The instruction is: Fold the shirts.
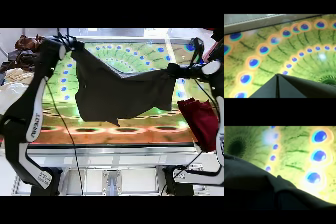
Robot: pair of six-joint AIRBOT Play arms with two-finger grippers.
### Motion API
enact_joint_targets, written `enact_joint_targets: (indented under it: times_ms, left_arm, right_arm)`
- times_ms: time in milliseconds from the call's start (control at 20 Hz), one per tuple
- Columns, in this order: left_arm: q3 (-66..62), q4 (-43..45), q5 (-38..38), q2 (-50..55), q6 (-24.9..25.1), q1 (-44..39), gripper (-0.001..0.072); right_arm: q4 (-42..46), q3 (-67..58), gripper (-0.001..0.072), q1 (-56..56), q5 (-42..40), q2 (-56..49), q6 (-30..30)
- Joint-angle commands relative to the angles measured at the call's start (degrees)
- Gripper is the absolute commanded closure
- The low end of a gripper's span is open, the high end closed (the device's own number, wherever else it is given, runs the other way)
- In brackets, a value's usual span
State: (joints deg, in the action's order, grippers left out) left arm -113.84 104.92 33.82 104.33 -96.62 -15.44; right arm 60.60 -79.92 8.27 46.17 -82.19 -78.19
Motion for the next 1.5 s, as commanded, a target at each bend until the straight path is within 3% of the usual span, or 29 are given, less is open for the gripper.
enact_joint_targets:
  times_ms: [0, 50, 100, 150, 250, 450, 550, 650, 1000, 1450]
  left_arm:
    - [-0.02, -0.07, -12.87, 4.83, -7.45, 0.07, 0.0405]
    - [-0.46, -0.09, -15.32, 4.70, -9.62, 0.15, 0.0090]
    - [-2.12, -0.13, -15.02, 4.57, -12.48, 0.22, 0.0028]
    - [-3.52, -0.13, -13.22, 3.98, -14.47, 0.42, 0.0028]
    - [-3.65, 0.20, -7.80, 0.76, -13.79, 0.61, 0.0028]
    - [-0.57, 0.28, 8.46, -9.05, -0.09, 1.16, 0.0029]
    - [3.28, 0.11, 17.44, -14.86, 3.52, 1.49, 0.0030]
    - [9.79, 0.07, 22.84, -21.14, 4.57, 1.68, 0.0030]
    - [35.17, -4.90, 23.50, -40.11, 0.35, 1.70, 0.0029]
    - [37.51, -8.92, 23.08, -40.98, -0.50, 1.66, 0.0030]
  right_arm:
    - [-2.14, -0.04, 0.0526, -0.02, -15.52, -7.67, 0.00]
    - [-2.91, -0.07, 0.0297, -0.02, -19.02, -8.37, -0.13]
    - [-3.39, -0.07, 0.0265, 0.04, -21.49, -8.55, -0.24]
    - [-3.23, -0.17, 0.0264, 0.48, -22.47, -8.46, -0.22]
    - [-2.19, -0.17, 0.0265, 2.93, -19.61, -7.82, -0.24]
    - [0.37, 0.76, 0.0264, 12.98, 2.36, -7.32, 0.31]
    - [0.72, 3.82, 0.0264, 17.14, 9.09, -7.32, 3.02]
    - [0.72, 8.46, 0.0264, 20.15, 10.62, -7.32, 3.98]
    - [-9.66, 19.32, 0.0262, 22.08, 10.91, -7.32, 10.27]
    - [-13.53, 22.18, 0.0263, 21.00, 9.86, -7.32, 9.05]
